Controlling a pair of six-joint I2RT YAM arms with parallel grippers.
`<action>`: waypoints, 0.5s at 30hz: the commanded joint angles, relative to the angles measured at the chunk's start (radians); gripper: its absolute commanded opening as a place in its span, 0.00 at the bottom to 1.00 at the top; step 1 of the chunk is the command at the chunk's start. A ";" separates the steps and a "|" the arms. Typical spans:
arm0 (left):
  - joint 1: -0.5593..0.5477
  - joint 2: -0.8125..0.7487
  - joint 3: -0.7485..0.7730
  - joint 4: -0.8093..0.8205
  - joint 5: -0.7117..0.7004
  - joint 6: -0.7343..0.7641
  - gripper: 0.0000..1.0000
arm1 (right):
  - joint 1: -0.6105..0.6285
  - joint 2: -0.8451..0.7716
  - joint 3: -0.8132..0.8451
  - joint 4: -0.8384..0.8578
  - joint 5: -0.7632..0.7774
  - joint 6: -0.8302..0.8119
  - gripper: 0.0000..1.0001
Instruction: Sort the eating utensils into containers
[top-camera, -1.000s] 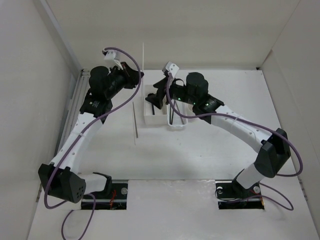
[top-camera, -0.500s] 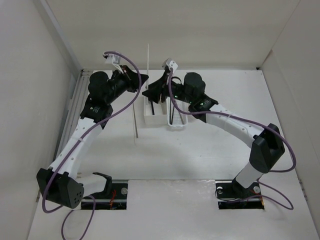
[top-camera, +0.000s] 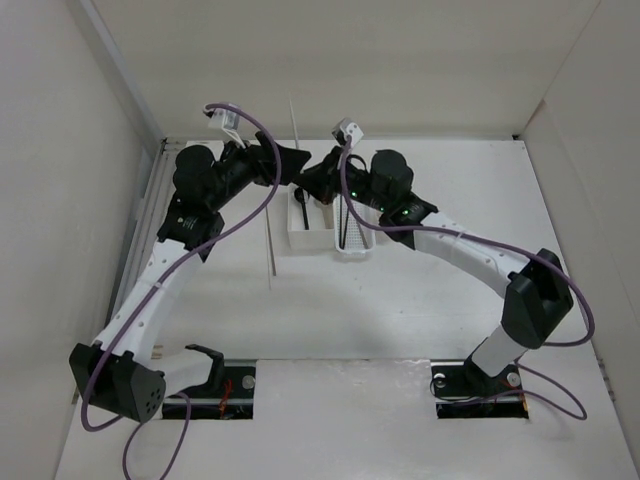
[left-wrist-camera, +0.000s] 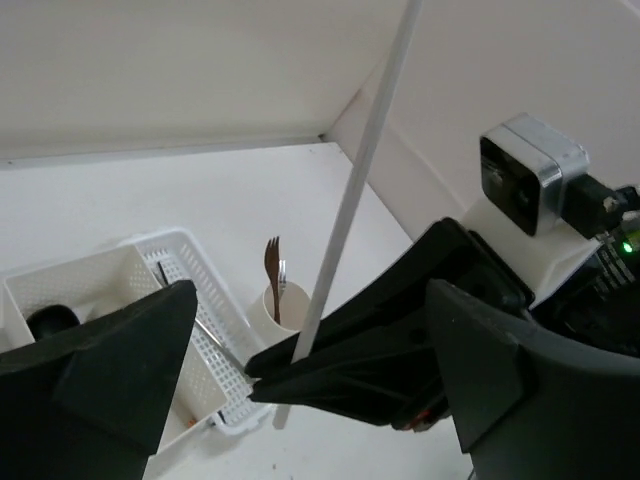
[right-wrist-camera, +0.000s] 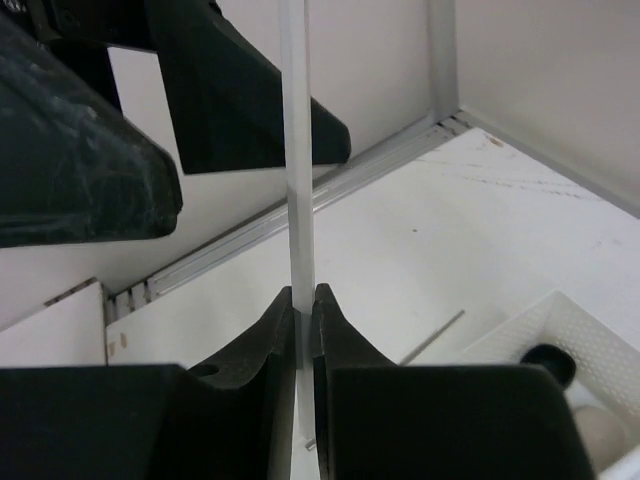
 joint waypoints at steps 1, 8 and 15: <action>-0.006 0.009 -0.006 -0.010 -0.015 0.033 1.00 | -0.008 -0.091 -0.073 0.070 0.143 0.019 0.00; -0.006 0.009 -0.027 -0.142 -0.470 0.197 1.00 | -0.019 -0.153 -0.065 -0.333 0.658 0.019 0.00; -0.006 0.058 -0.100 -0.220 -0.749 0.352 1.00 | -0.120 0.009 0.075 -0.587 0.572 0.053 0.00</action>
